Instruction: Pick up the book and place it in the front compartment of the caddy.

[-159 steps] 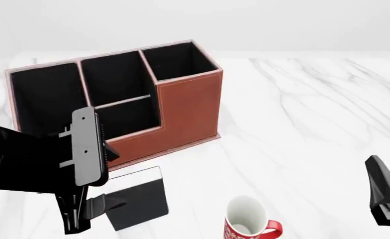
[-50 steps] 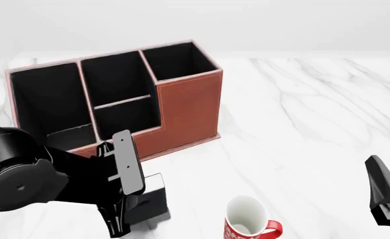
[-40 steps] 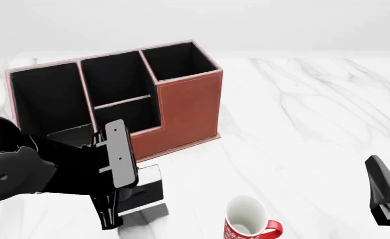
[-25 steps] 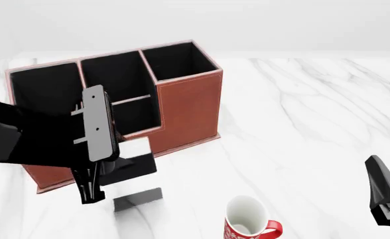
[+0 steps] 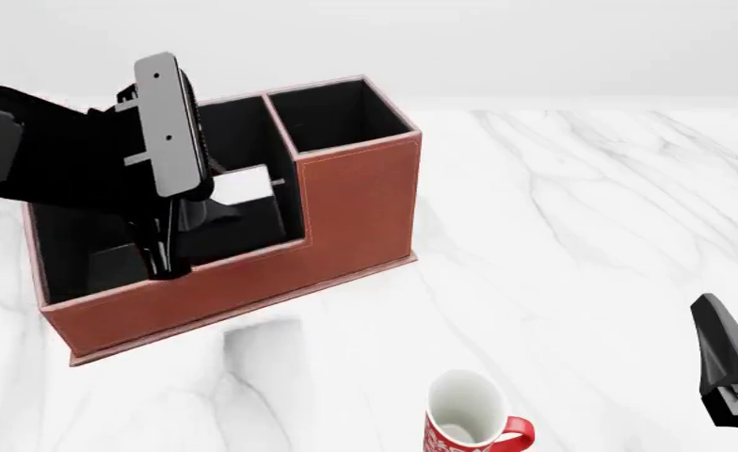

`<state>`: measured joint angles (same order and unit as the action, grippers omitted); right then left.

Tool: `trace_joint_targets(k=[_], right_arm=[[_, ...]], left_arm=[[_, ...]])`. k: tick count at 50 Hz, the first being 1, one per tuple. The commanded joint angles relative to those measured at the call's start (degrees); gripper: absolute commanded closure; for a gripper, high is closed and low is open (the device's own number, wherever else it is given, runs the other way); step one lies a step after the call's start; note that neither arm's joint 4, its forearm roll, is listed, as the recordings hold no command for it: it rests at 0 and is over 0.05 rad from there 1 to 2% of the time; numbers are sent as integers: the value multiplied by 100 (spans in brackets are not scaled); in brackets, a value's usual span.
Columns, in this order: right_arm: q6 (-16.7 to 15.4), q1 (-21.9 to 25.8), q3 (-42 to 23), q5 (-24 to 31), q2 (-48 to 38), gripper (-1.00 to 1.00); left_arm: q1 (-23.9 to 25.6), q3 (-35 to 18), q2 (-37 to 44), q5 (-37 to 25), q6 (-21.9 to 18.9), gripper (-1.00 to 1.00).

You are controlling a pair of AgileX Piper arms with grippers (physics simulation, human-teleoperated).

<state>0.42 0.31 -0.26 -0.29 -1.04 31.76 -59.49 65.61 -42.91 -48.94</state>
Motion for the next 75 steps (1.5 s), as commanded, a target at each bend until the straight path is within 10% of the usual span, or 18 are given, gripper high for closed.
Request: trace_joint_targets(k=[1,28,75], right_arm=[[-8,-8,5,6,20,-100],[-9,-8,5,6,20,-100],[-9,-8,5,6,20,-100]], left_arm=[[-515,-511,-62,-48,-434,100],[-965,-1257,573,108,-809,100],[-1447,-979,1442,1595,-1342,100]])
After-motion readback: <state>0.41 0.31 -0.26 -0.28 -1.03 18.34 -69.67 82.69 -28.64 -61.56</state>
